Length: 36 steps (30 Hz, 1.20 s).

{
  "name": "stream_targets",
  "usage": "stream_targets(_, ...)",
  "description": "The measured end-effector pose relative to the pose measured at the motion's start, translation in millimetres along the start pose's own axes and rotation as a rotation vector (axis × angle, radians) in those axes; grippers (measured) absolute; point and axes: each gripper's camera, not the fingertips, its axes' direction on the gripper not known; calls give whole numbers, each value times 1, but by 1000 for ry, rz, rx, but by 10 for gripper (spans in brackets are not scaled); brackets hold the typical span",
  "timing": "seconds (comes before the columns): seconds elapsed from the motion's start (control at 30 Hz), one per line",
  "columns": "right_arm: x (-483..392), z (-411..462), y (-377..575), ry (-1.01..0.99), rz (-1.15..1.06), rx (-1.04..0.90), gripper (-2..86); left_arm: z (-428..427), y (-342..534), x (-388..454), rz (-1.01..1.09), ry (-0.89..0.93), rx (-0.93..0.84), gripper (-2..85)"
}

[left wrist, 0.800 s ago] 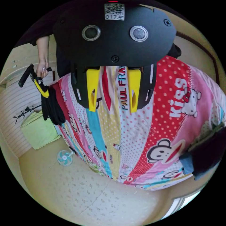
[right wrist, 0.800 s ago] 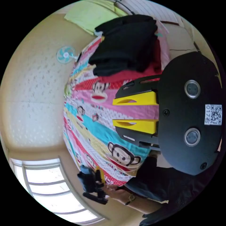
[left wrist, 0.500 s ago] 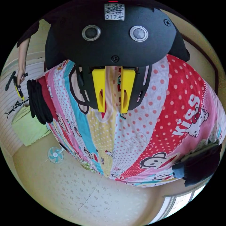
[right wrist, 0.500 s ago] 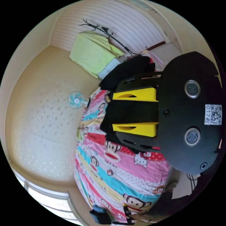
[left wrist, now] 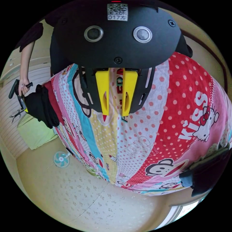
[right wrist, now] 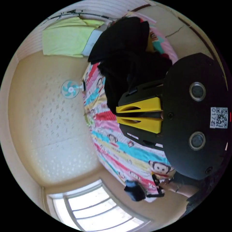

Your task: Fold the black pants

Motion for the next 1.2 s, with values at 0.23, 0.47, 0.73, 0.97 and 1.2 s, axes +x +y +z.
stream_targets(0.23,-146,79,32,-592,-266,-164,23,-4,14,-17,10,51,14,105)
stream_targets(0.47,-223,109,97,-506,-463,-514,57,-5,27,-33,16,78,-4,108)
stream_targets(0.73,-160,16,61,43,-345,-257,111,-4,49,-32,49,43,-6,122)
stream_targets(0.97,-132,-25,95,335,-376,-266,111,-20,81,-19,131,108,24,169)
stream_targets(1.2,-75,-120,83,301,-231,-54,131,-65,127,43,487,453,212,179)
